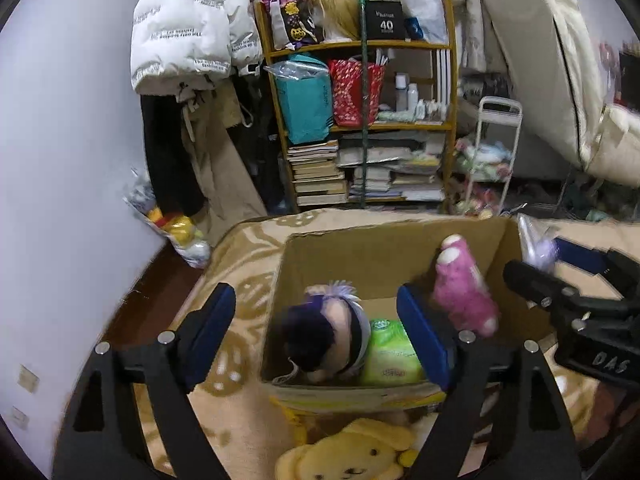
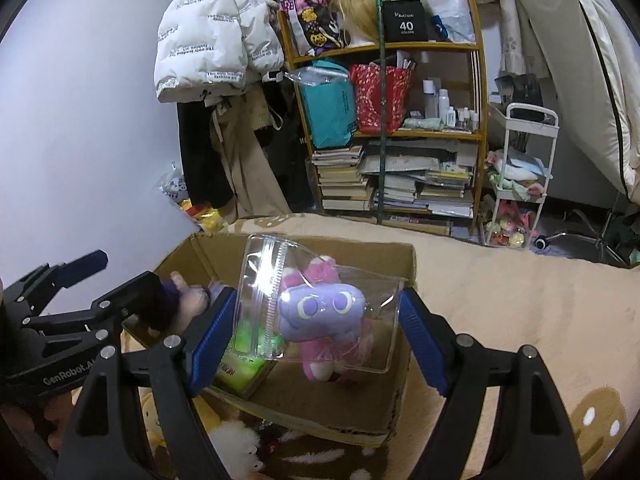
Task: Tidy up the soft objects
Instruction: 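Release the doll into the box with the left tool while the right tool drops the bag in, then move both tools back toward the yellow dog plush and pig cushion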
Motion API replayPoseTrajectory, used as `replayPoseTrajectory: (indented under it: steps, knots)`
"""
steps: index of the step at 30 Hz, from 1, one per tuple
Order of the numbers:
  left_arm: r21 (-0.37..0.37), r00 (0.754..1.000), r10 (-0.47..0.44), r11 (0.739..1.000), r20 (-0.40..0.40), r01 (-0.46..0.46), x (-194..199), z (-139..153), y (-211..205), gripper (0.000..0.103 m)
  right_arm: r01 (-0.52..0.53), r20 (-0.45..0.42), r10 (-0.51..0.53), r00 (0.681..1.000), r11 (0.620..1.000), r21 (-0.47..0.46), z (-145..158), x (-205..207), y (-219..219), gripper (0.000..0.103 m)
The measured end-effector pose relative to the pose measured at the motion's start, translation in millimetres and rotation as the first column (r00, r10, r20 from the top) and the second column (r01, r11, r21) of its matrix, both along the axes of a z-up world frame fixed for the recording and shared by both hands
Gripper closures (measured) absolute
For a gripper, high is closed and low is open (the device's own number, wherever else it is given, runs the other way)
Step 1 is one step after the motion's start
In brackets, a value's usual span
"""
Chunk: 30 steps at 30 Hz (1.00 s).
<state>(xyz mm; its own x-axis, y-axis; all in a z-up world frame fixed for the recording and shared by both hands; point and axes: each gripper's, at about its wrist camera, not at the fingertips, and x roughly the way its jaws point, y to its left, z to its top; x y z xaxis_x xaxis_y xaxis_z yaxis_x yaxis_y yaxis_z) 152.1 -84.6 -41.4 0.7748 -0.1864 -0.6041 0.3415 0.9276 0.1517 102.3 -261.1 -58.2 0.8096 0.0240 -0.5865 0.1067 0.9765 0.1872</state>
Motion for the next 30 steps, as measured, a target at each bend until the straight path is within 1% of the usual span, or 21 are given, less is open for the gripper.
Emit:
replayPoseTrajectory:
  steps: [1, 2, 4, 6, 9, 11, 14, 19, 22, 24, 27, 30]
  knots:
    - [0.014, 1.000, 0.015, 1.000, 0.005, -0.015, 1.1, -0.6, 0.4, 0.021, -0.003, -0.003, 0.003, 1.000, 1.000, 0.005, -0.5, 0.1, -0.2, 0.018]
    - [0.010, 1.000, 0.025, 1.000, 0.002, -0.025, 2.1, -1.1, 2.4, 0.021, -0.005, -0.004, 0.006, 1.000, 1.000, 0.010, -0.5, 0.2, -0.4, 0.018]
    - [-0.017, 0.999, 0.034, 0.999, -0.020, -0.035, 5.5, -0.8, 7.7, 0.019, -0.007, -0.010, 0.007, 1.000, 1.000, 0.011, -0.6, 0.0, -0.9, 0.017]
    - [-0.033, 0.998, 0.045, 0.998, -0.037, -0.047, 7.7, 1.3, 12.4, 0.019, 0.008, -0.008, -0.008, 1.000, 1.000, 0.002, 1.2, -2.4, -2.0, 0.009]
    - [-0.030, 0.999, 0.050, 0.998, -0.019, -0.051, 6.1, 8.5, 16.4, 0.014, 0.035, 0.005, -0.035, 0.999, 0.999, 0.010, 5.5, -7.8, -4.6, 0.002]
    - [-0.033, 0.998, 0.059, 0.998, 0.001, -0.059, 2.7, 15.7, 19.7, 0.011, 0.049, 0.010, -0.049, 0.999, 0.998, 0.027, 8.3, -12.0, -7.8, 0.000]
    - [-0.056, 0.998, 0.070, 0.996, 0.006, -0.070, -2.2, 24.7, 26.2, 0.008, 0.069, 0.010, -0.070, 0.998, 0.997, 0.045, 11.1, -17.3, -11.8, 0.000]
    - [-0.071, 0.997, 0.075, 0.995, 0.001, -0.075, -14.4, 35.6, 35.1, 0.007, 0.106, -0.010, -0.105, 0.994, 0.992, 0.074, 14.9, -26.2, -18.7, 0.000]
    - [-0.086, 0.997, 0.082, 0.993, -0.011, -0.083, -25.7, 41.4, 40.8, 0.006, 0.106, -0.001, -0.106, 0.994, 0.991, 0.080, 19.6, -33.6, -18.4, 0.000]
    - [-0.077, 0.996, 0.084, 0.993, -0.032, -0.086, -31.5, 43.4, 43.1, 0.006, 0.108, -0.004, -0.108, 0.994, 0.992, 0.070, 22.8, -38.2, -16.8, 0.000]
    - [-0.037, 0.994, 0.098, 0.994, -0.049, -0.100, -44.3, 44.0, 47.0, 0.006, 0.106, -0.006, -0.106, 0.994, 0.992, 0.062, 28.8, -49.2, -12.7, 0.000]
    - [-0.043, 0.993, 0.093, 0.994, -0.074, -0.096, -56.2, 43.9, 53.2, 0.006, 0.105, -0.007, -0.105, 0.994, 0.993, 0.062, 33.8, -60.2, -7.9, 0.000]
